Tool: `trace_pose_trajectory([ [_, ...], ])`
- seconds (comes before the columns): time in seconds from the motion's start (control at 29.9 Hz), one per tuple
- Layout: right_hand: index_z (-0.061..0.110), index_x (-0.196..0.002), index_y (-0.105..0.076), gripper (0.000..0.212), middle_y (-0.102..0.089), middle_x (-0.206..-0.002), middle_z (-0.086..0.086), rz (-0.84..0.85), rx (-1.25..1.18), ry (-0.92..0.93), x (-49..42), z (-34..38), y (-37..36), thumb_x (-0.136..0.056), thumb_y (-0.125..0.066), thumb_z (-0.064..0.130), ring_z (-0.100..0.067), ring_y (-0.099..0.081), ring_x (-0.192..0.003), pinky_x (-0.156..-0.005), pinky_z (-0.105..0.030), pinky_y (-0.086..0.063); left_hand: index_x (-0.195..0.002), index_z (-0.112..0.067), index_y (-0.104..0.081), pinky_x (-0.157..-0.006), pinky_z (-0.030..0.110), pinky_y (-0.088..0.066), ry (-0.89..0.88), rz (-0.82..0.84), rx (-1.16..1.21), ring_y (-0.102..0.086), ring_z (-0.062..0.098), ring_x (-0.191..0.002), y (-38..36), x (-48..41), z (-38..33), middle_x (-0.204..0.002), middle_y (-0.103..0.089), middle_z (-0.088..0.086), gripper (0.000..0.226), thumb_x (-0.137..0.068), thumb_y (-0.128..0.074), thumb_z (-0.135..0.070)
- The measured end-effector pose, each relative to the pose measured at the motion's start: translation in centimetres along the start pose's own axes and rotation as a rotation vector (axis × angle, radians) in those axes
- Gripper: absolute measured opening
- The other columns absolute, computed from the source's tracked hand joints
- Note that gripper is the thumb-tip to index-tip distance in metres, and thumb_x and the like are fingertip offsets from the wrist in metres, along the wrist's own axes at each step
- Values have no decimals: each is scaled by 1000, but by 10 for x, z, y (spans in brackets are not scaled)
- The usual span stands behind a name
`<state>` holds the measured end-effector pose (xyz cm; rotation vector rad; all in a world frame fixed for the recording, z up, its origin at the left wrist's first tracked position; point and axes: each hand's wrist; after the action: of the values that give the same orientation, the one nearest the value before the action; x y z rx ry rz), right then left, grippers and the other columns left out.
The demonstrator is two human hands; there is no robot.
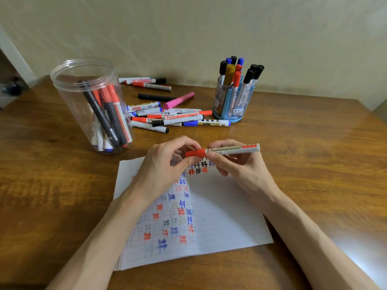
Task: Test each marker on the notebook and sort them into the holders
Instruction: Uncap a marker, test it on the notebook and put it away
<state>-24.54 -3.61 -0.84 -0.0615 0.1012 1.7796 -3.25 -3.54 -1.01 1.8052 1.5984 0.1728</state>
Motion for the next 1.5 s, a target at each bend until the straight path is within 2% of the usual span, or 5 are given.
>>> trace_pose_trajectory([
  [0.13, 4, -117, -77, 36, -76, -95, -18, 38, -237, -138, -4, 8, 11, -96, -66, 32, -24, -66, -74, -66, -30, -52, -115, -28, -69, -79, 6, -51, 8, -38, 12, -60, -10, -107, 3, 0, 0, -104, -68, -24, 34, -85, -64, -41],
  [0.47, 7, -103, -80, 20, -78, -84, -12, 42, 139, 61, -3, 2, 31, -92, -76, 23, -23, -68, -68, -63, -30, -56, -112, -32, -72, -70, 10, -54, -3, -99, 29, -69, 2, -86, 8, 3, -4, -91, -67, -28, 25, -89, -63, -35],
  [0.87, 11, -110, -80, 20, -76, -74, -4, -22, 154, 132, -5, -18, 16, -94, -74, 22, -15, -67, -63, -64, -26, -55, -110, -20, -77, -70, 10, -55, -12, -151, -76, -68, -3, -91, 4, 3, 0, -91, -68, -20, 18, -93, -71, -17],
  [1.34, 17, -124, -74, 33, -79, -113, 5, 119, 227, 218, -14, -15, 7, -92, -80, 10, -13, -77, -103, -83, -27, -62, -115, -21, -66, -91, 26, -59, 143, -271, 377, -72, 8, -104, 10, -4, -19, -105, -76, -9, 26, -91, -76, -23],
  [1.5, 27, -145, -60, 63, -70, -131, 13, 114, 483, 220, -17, -18, 3, -89, -85, 15, 0, -68, -117, -96, -26, -59, -129, -15, -60, -96, 34, -57, -30, -407, 366, -70, 19, -112, 30, -10, -32, -115, -73, 1, 32, -98, -67, -10],
])
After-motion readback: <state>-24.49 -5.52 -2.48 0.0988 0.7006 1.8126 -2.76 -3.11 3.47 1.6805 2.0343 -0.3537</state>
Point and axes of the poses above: each hand's wrist, its own x-axis away from the middle knuckle, its own y-axis out of the back of the hand, z = x × y
